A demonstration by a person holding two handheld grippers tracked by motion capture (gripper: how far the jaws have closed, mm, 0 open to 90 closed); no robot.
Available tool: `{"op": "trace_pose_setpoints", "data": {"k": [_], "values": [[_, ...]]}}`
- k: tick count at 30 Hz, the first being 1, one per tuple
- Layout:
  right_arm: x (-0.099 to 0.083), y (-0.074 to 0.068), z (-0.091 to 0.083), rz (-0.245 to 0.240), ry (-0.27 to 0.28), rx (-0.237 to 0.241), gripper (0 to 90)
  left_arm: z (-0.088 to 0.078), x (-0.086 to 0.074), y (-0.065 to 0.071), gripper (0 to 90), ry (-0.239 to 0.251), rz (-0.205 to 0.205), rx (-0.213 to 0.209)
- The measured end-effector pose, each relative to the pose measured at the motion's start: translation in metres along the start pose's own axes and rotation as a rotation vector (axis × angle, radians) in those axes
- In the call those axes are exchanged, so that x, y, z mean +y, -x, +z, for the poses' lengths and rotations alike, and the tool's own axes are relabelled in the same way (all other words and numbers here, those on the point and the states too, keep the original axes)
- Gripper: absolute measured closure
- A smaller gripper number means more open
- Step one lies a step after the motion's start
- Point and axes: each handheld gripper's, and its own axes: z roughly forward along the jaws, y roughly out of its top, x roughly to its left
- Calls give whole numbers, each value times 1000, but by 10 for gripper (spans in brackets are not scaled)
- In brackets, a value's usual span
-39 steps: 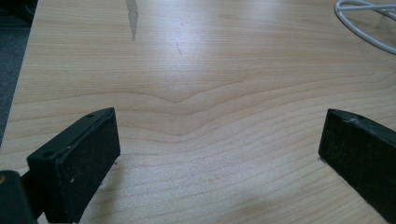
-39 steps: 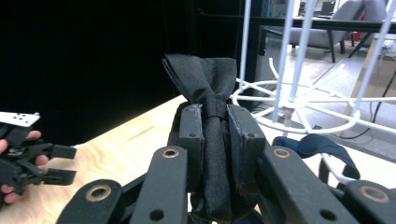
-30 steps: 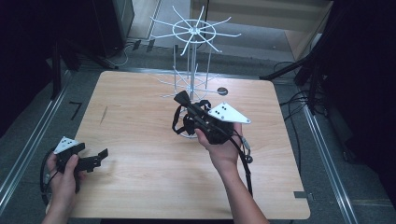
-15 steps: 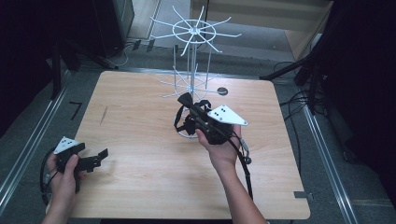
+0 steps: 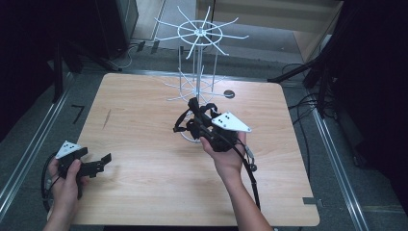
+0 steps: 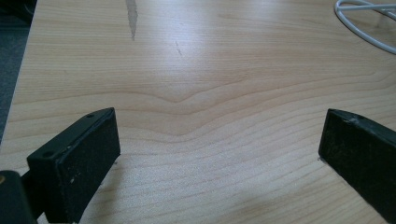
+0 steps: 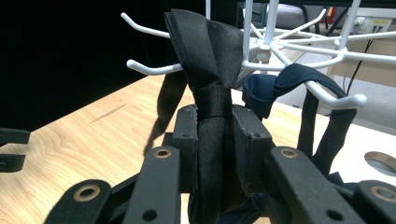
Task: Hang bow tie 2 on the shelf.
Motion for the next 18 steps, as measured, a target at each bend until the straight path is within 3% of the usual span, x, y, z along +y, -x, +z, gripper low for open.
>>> {"op": "trace_pose_setpoints", "data": {"k": [18], "values": [[-13, 7, -4, 16, -32, 1, 507, 0, 0, 0, 0, 1, 3, 0]]}}
